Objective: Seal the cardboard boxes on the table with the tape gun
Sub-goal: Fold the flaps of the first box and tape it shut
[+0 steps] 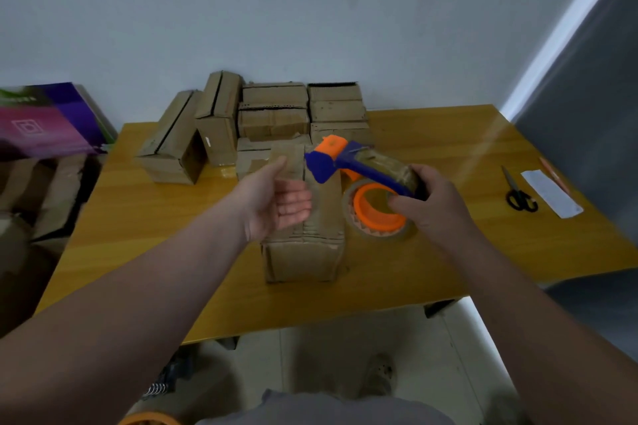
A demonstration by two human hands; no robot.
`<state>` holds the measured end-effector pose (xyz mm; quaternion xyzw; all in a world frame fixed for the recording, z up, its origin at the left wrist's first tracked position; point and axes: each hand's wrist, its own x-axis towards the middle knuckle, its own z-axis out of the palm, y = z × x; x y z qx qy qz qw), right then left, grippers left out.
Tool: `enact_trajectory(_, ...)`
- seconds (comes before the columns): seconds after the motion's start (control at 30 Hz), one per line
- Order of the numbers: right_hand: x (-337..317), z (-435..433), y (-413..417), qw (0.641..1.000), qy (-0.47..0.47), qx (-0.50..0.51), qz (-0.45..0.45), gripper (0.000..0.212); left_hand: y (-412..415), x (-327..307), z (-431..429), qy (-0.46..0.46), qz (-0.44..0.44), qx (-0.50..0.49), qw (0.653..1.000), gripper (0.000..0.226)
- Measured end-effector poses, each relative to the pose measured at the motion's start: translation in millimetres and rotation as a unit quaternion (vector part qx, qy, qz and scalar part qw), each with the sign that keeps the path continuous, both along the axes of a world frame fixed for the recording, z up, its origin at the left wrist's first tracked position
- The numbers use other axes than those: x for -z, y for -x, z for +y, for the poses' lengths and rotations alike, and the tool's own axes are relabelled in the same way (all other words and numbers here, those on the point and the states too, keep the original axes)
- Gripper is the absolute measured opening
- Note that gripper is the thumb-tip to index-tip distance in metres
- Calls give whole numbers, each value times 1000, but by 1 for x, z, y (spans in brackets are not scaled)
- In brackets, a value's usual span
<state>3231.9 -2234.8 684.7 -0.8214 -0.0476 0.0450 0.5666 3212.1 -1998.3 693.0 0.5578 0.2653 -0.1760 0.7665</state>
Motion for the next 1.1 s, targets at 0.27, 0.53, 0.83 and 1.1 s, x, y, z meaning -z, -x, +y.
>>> enact_trajectory(0.27,-6,8,7,996,39,-74,-27,45,1,-12,10,44,14,7,999,21)
enact_trajectory(0.53,-22,19,6,957,218,-171,-81,66,6,2,16,-70,-19,-21,997,16)
enact_trajectory(0.83,-40,-17,-4,924,298,-236,-47,64,28,36,58,-189,-32,-106,976,7)
enact_trajectory(1.1,-13,-43,1,910,338,-239,-26,71,54,63,33,-297,-79,-132,942,23)
